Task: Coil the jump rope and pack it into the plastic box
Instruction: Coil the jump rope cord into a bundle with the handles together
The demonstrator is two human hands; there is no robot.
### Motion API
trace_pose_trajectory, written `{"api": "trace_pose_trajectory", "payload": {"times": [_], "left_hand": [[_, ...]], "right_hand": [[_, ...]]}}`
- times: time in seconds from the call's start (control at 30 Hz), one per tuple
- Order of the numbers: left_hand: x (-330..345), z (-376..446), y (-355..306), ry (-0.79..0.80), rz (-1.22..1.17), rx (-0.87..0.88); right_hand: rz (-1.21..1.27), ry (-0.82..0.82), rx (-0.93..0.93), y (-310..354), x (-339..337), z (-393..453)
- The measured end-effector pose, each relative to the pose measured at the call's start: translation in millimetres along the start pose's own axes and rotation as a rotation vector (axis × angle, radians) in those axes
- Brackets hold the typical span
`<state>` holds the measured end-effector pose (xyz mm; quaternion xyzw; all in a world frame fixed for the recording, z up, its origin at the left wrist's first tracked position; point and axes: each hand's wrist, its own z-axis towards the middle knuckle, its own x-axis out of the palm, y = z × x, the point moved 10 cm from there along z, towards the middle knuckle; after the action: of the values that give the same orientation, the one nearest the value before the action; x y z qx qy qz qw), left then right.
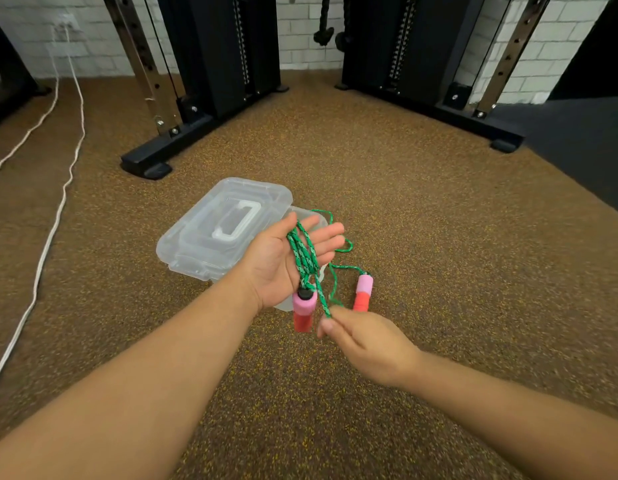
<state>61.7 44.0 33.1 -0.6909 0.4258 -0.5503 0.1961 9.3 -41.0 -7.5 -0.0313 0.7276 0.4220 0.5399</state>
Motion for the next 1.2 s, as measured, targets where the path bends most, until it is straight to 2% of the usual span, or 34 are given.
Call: {"api": "trace_pose_trajectory", "payload": {"times": [0.1,0.27,0.53,0.73,0.93,1.07,1.2], "left_hand": [[-3,2,3,-0.026,-0.035,-0.015],[-6,5,13,-0.056,0.112,-0.085],[-6,-1,29,0.004,0.267,-0.206],[16,-9,44,0.211,0.396,-0.256],[29,-22,61,0.399,0.489,-0.413],[35,-33,62,0.443,0.517,-0.468],[38,-40,62,0.442,0.545,-0.444]], "right_hand": [[-0.069,0.027,-0.068,21,-2,-8],[0.000,-0.035,-0.211,56,-24,-12],[0.095,-0.208,-0.239,55,-72,1],[0.151,-0.310,-0.213,38,-103,14],[0.124,-0.431,-0.129,10,-121,24],[0.204,-0.402,-0.072,-11,-113,27],[0.296,-0.354,-0.009,-27,-99,29]]}}
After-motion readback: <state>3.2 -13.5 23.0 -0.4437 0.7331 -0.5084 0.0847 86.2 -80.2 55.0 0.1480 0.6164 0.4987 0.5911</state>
